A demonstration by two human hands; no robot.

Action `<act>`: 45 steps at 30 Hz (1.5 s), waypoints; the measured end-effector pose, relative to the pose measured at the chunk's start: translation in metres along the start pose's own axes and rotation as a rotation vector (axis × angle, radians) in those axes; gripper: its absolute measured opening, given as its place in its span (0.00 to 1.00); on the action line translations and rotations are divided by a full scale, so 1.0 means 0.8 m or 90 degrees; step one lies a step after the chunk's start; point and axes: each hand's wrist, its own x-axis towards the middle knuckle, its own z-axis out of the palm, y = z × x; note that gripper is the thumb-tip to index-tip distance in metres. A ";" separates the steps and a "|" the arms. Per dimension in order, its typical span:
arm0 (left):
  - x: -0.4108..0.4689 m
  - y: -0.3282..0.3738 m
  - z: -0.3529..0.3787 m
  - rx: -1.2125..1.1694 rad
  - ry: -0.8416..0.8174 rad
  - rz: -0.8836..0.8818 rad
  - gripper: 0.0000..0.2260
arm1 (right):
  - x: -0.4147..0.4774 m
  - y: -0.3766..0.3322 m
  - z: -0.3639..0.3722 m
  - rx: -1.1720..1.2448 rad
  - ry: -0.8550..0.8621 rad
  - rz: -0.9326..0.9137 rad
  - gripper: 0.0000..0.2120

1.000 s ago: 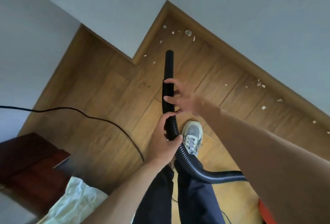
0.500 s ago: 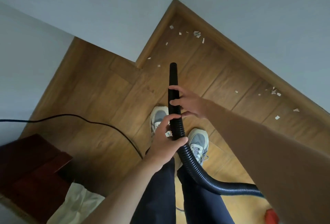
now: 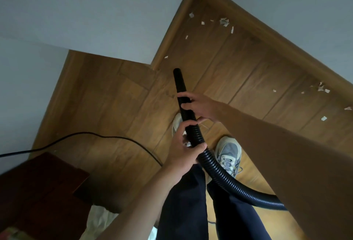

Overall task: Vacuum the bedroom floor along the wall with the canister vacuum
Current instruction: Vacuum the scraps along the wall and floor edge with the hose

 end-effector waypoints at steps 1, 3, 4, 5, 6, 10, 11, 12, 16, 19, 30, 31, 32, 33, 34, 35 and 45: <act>0.003 0.000 -0.003 -0.002 -0.005 -0.004 0.22 | 0.004 -0.001 0.000 -0.005 -0.003 0.002 0.17; 0.007 0.002 -0.008 -0.003 -0.011 -0.012 0.23 | 0.010 -0.001 -0.001 -0.001 -0.009 -0.001 0.17; 0.010 0.003 -0.009 -0.003 -0.009 -0.017 0.23 | 0.012 -0.001 -0.001 0.001 -0.009 -0.003 0.17; 0.012 0.004 -0.010 -0.002 -0.005 -0.021 0.23 | 0.013 -0.002 -0.001 -0.001 -0.006 -0.008 0.17; 0.014 0.006 -0.011 -0.004 -0.002 -0.023 0.23 | 0.015 -0.003 -0.001 -0.005 -0.001 -0.013 0.17; 0.022 0.009 -0.012 -0.023 0.005 -0.018 0.24 | 0.023 -0.015 0.000 -0.021 0.005 -0.033 0.20; 0.025 0.010 -0.012 -0.021 0.015 -0.010 0.24 | 0.026 -0.020 0.000 -0.018 0.001 -0.033 0.20; 0.027 0.010 -0.011 -0.014 0.028 0.002 0.25 | 0.028 -0.024 0.000 -0.016 -0.005 -0.033 0.21; 0.037 0.013 -0.009 0.003 0.085 0.038 0.26 | 0.038 -0.037 0.000 -0.038 -0.017 -0.040 0.23; 0.042 0.015 -0.013 -0.010 0.082 0.043 0.26 | 0.043 -0.042 -0.001 -0.040 -0.020 -0.043 0.23; 0.050 0.034 -0.010 0.031 0.008 0.040 0.23 | 0.031 -0.042 -0.027 0.043 0.030 -0.035 0.22; 0.051 0.037 -0.008 0.031 -0.001 0.040 0.23 | 0.029 -0.043 -0.032 0.053 0.039 -0.035 0.22; 0.052 0.040 -0.006 0.030 -0.009 0.039 0.23 | 0.027 -0.043 -0.036 0.061 0.045 -0.035 0.22; 0.053 0.043 -0.004 0.030 -0.020 0.037 0.23 | 0.025 -0.044 -0.041 0.067 0.051 -0.034 0.22; 0.054 0.046 -0.002 0.031 -0.029 0.035 0.23 | 0.023 -0.044 -0.045 0.071 0.056 -0.033 0.22; 0.055 0.048 0.000 0.033 -0.035 0.034 0.23 | 0.022 -0.044 -0.049 0.074 0.061 -0.031 0.23; 0.066 0.063 0.012 0.064 -0.060 0.077 0.29 | 0.017 -0.053 -0.074 0.117 0.098 -0.045 0.24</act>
